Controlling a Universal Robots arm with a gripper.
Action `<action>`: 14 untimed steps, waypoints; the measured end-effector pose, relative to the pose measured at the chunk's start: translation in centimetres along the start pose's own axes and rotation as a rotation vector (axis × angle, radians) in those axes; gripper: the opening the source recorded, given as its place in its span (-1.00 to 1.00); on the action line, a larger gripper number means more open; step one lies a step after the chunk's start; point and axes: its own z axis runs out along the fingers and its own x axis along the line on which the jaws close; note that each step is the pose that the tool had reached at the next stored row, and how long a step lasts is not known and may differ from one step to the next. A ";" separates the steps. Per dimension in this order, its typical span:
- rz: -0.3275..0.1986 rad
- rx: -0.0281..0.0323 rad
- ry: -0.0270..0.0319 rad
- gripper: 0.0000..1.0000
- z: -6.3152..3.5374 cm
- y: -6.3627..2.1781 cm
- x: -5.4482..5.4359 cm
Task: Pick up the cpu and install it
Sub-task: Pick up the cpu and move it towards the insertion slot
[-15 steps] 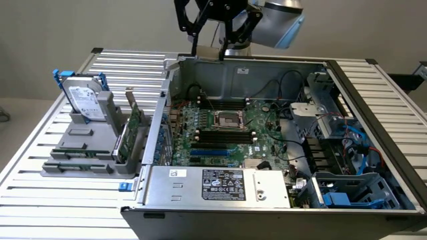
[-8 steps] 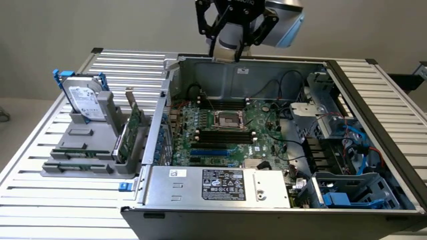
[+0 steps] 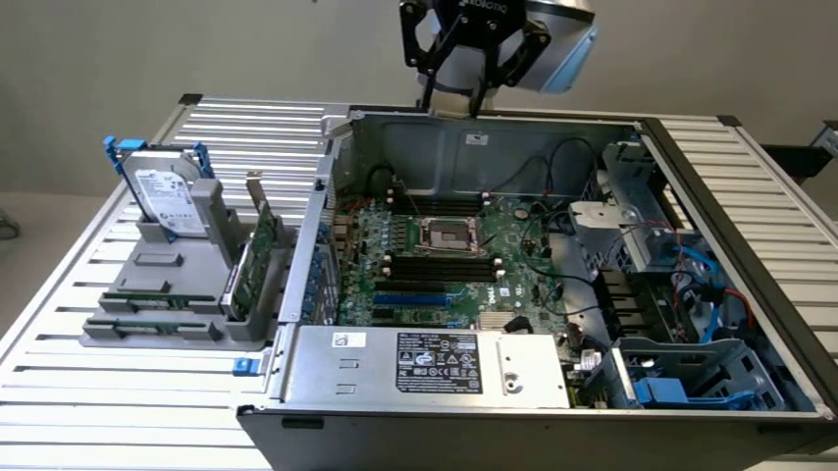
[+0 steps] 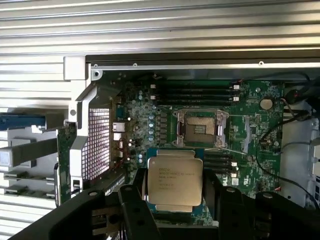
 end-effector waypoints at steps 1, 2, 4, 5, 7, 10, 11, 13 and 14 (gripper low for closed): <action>0.000 0.0001 -0.0024 0.09 0.09 0.40 0.0; 0.000 0.0008 -0.0053 0.09 0.17 0.79 -0.1; 0.000 0.0031 -0.0134 0.09 0.32 1.53 -0.1; -0.001 0.0046 -0.0185 0.09 0.39 1.90 -0.1; -0.001 0.0092 -0.0289 0.09 0.53 2.61 -0.1; -0.001 0.0193 -0.0448 0.09 0.76 3.56 -0.2; -0.001 0.0239 -0.0499 0.09 0.83 3.86 -0.2; -0.001 0.0341 -0.0586 0.09 1.00 4.36 -0.2; 0.000 0.0392 -0.0624 0.09 1.08 4.54 -0.2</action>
